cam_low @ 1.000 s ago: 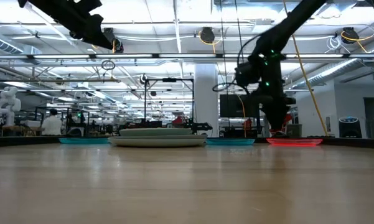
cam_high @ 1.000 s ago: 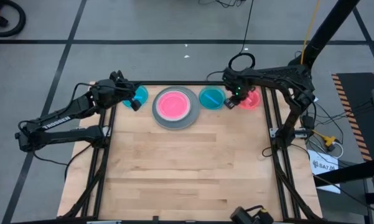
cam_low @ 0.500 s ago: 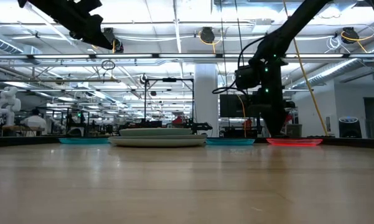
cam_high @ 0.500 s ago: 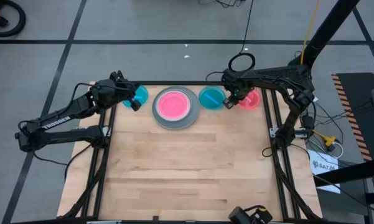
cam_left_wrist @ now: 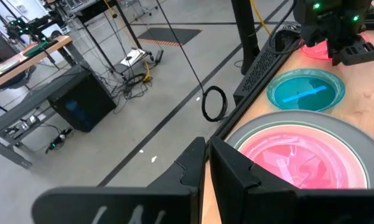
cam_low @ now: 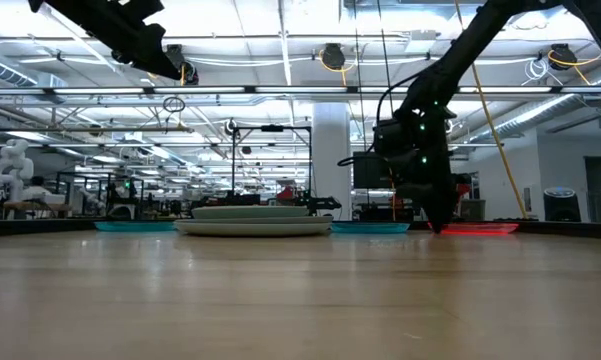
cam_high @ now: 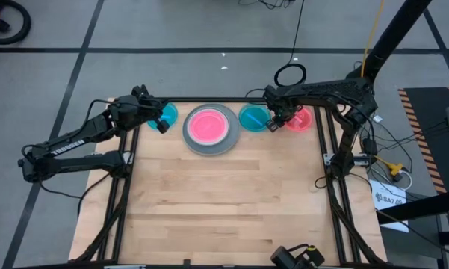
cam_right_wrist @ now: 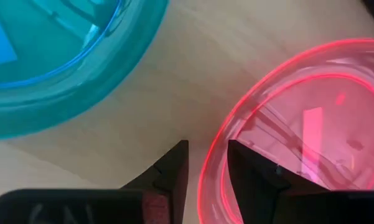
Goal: Stack plastic plates
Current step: Stack the pink plate on top of the pink plate
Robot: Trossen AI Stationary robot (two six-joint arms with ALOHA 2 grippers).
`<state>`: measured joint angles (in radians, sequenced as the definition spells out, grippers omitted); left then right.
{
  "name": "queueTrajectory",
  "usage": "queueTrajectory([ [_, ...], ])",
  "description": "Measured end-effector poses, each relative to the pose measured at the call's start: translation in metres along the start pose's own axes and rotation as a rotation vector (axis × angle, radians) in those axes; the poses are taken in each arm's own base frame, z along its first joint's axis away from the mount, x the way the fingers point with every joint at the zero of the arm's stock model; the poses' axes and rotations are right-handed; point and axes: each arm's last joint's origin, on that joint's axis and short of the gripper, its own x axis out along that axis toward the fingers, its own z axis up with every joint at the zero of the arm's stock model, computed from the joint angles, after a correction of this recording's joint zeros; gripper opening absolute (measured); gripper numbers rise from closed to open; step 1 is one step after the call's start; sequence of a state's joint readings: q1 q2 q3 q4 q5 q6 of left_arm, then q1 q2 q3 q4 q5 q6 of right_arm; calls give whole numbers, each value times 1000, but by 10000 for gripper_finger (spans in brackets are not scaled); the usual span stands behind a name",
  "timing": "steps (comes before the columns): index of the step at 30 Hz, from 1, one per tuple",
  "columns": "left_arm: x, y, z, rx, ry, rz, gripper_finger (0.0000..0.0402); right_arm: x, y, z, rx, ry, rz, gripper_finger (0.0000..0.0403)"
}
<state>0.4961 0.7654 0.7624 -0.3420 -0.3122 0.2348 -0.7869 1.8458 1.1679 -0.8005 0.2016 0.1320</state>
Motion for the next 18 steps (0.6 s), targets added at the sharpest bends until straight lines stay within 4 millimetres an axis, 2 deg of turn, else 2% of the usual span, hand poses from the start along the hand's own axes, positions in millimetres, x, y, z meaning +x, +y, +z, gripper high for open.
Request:
queueTrajectory([
  [5,0,0,0,6,0,0,30,0,1,0,26,1,-10,89],
  [18,0,0,0,6,0,0,30,0,1,-1,61,3,-17,4],
])
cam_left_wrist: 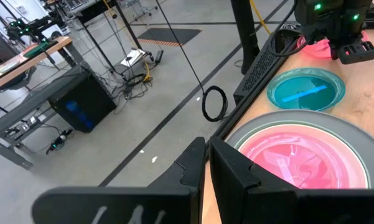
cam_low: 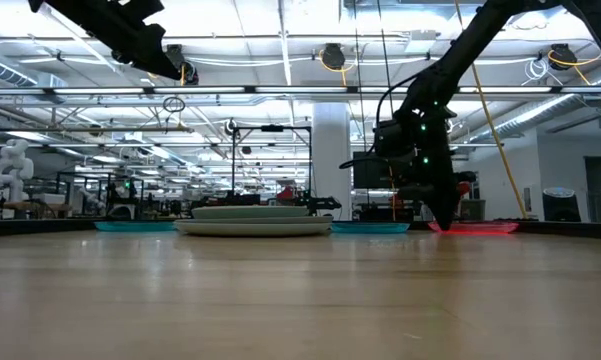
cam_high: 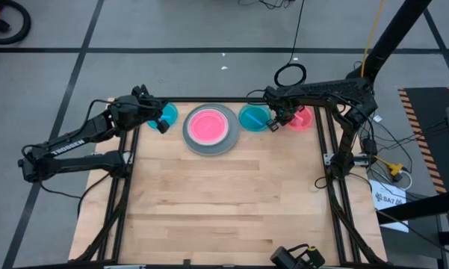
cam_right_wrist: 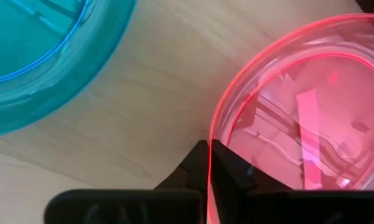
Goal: Stack plastic plates
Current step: Stack the pink plate on top of the pink plate
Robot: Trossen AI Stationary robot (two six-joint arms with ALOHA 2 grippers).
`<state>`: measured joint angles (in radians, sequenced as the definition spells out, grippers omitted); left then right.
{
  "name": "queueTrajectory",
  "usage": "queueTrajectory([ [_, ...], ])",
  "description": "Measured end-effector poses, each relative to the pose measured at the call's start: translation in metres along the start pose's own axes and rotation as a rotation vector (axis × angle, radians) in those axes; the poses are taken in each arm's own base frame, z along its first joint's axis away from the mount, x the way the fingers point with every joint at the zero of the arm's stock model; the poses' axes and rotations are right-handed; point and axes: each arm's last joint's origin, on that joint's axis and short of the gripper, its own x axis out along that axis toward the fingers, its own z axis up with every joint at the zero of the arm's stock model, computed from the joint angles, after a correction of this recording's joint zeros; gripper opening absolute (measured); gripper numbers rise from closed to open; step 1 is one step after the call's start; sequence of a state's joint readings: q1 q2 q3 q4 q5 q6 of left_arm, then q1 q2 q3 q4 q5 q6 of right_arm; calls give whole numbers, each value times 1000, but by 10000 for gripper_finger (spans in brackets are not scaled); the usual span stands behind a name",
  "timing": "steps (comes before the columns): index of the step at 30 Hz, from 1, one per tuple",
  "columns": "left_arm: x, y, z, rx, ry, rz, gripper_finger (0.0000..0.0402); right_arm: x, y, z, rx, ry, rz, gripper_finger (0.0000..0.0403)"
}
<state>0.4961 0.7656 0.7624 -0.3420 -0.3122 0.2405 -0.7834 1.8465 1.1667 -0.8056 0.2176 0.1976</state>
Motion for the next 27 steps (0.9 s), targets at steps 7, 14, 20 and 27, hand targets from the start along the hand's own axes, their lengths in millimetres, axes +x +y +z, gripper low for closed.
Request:
queueTrajectory([
  [7,0,0,0,0,1,0,30,0,0,-1,-3,10,2,10],
  [14,0,0,0,-3,1,0,30,-8,4,-9,-37,41,-2,10],
  [20,0,0,0,-3,0,0,30,-31,10,-15,-61,-30,15,9],
  [27,0,0,0,-3,0,0,30,-61,23,-26,-118,-135,43,4],
])
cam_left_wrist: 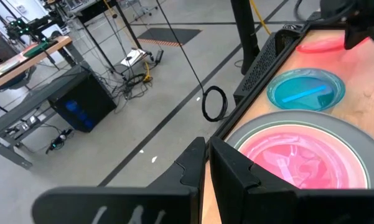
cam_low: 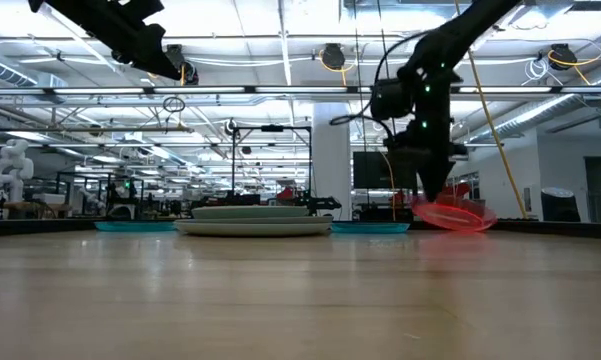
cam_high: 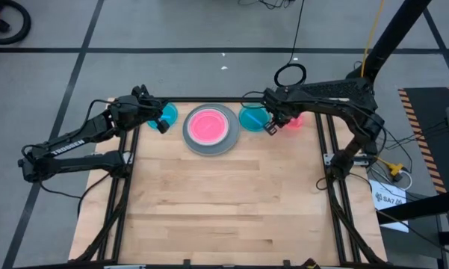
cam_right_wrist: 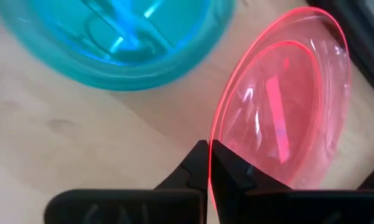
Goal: Stack plastic plates
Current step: Stack the pink plate on top of the pink plate
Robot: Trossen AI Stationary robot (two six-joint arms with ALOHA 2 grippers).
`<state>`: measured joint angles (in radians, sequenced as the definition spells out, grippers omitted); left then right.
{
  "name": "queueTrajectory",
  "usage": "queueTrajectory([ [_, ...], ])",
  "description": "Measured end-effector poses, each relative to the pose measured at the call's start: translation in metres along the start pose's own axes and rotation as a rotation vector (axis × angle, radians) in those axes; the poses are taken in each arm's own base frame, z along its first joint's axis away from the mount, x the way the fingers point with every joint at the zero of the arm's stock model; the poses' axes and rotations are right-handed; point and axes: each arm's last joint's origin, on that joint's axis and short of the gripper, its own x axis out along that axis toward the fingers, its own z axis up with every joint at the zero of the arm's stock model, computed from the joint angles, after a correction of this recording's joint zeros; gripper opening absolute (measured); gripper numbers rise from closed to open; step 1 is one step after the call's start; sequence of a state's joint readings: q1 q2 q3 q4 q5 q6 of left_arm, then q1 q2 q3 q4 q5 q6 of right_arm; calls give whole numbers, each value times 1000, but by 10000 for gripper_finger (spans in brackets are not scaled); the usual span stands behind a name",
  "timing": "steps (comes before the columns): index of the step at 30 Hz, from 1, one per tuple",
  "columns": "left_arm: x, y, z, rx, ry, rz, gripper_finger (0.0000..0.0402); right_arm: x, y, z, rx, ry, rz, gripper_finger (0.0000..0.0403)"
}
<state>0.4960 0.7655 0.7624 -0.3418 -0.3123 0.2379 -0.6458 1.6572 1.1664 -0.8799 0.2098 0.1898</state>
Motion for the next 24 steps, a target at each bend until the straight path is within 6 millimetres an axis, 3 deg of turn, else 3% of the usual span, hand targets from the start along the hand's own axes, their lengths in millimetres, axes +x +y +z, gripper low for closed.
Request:
queueTrajectory([
  [10,0,0,0,-1,-4,1,30,-47,26,-10,-87,-227,72,2],
  [19,0,0,1,-2,-12,3,30,-80,78,3,-306,-596,228,2],
  [24,0,1,3,-7,-29,6,30,-95,107,18,-446,-687,252,2],
])
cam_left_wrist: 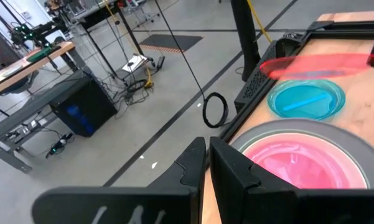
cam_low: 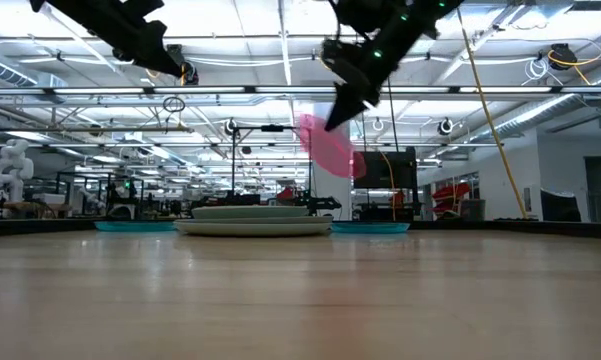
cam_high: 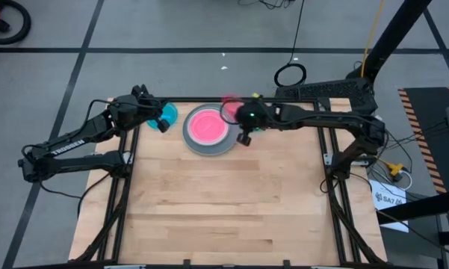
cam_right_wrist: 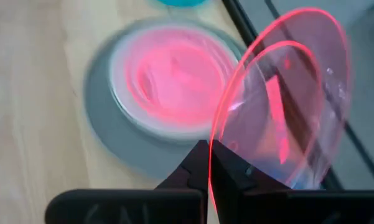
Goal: Stack plastic plates
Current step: Stack the pink plate on top of the pink plate
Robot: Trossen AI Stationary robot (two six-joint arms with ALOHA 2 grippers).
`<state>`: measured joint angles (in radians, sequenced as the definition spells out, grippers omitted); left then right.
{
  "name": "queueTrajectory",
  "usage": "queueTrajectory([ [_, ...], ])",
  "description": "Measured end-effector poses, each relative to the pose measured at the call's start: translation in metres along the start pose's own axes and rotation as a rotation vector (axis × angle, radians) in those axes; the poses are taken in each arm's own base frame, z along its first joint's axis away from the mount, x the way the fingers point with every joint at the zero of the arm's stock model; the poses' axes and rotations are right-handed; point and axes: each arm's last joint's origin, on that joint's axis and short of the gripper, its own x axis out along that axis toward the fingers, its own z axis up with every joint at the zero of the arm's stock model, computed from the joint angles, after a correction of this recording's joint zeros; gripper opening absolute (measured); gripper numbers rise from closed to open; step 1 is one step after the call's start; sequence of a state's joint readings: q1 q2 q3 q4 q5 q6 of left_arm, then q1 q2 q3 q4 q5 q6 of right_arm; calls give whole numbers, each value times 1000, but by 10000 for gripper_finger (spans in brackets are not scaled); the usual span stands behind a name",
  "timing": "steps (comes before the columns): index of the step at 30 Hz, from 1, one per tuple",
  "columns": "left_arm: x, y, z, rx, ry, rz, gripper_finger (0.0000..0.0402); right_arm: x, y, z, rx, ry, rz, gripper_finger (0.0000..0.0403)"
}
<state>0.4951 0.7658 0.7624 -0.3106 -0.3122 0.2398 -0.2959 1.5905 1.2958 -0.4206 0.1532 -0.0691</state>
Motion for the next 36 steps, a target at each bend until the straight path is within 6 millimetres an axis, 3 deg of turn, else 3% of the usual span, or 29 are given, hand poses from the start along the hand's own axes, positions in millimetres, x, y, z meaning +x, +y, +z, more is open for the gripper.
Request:
queueTrajectory([
  [9,0,0,0,6,-1,0,30,43,24,42,-307,86,51,2],
  [14,0,0,0,14,3,-1,30,73,35,49,-532,189,96,2],
  [20,0,0,-1,16,6,-2,30,95,49,54,-742,225,144,2],
  [27,0,0,-1,16,7,-2,30,116,54,50,-816,261,169,2],
  [36,0,0,-1,17,7,-2,30,125,56,45,-825,278,177,2],
])
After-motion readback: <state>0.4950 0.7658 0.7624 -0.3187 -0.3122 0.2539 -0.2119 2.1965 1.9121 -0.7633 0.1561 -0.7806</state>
